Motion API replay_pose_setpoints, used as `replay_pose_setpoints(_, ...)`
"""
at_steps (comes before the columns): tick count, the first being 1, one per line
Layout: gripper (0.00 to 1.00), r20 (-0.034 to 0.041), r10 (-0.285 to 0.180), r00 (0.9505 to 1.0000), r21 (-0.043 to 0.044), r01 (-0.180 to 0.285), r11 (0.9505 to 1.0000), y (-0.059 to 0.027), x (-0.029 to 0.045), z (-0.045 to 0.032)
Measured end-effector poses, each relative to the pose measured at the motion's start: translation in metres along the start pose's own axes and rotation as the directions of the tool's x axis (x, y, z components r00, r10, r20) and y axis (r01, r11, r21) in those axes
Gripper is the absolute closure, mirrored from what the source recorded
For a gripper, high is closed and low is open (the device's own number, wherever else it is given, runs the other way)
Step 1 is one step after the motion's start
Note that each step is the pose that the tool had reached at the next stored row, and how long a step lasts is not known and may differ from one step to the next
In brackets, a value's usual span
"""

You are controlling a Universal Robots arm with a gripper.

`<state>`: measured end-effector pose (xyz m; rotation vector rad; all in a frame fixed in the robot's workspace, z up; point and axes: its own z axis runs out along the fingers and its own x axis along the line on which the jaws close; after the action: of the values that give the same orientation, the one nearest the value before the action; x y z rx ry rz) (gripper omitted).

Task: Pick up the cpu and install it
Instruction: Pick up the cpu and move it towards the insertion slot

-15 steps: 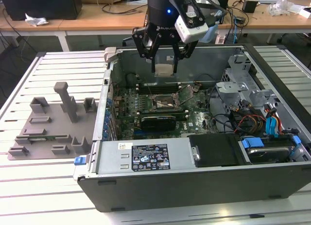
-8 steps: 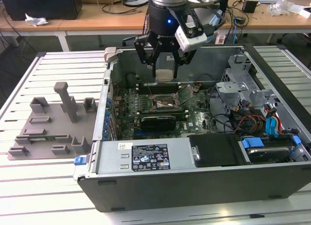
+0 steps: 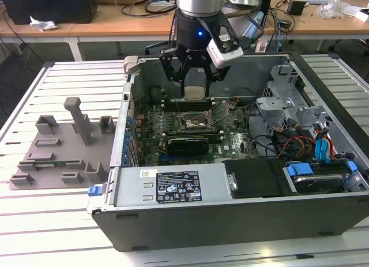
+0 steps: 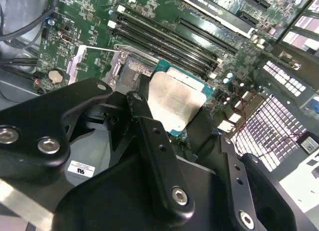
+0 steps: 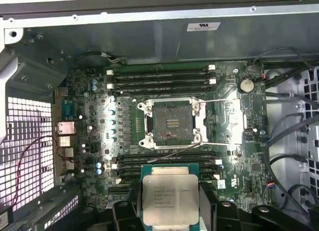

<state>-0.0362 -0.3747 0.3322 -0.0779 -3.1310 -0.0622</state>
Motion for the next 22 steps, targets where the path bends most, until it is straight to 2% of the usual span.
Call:
replay_pose_setpoints(13,0.45,0.0018,-0.042,0.9991,0.0003,0.042,0.9991,0.0187,0.0007,0.0184)
replay_pose_setpoints(22,0.45,0.0017,-0.042,0.9991,0.0004,0.042,0.9991,0.0243,-0.0023,0.0398)
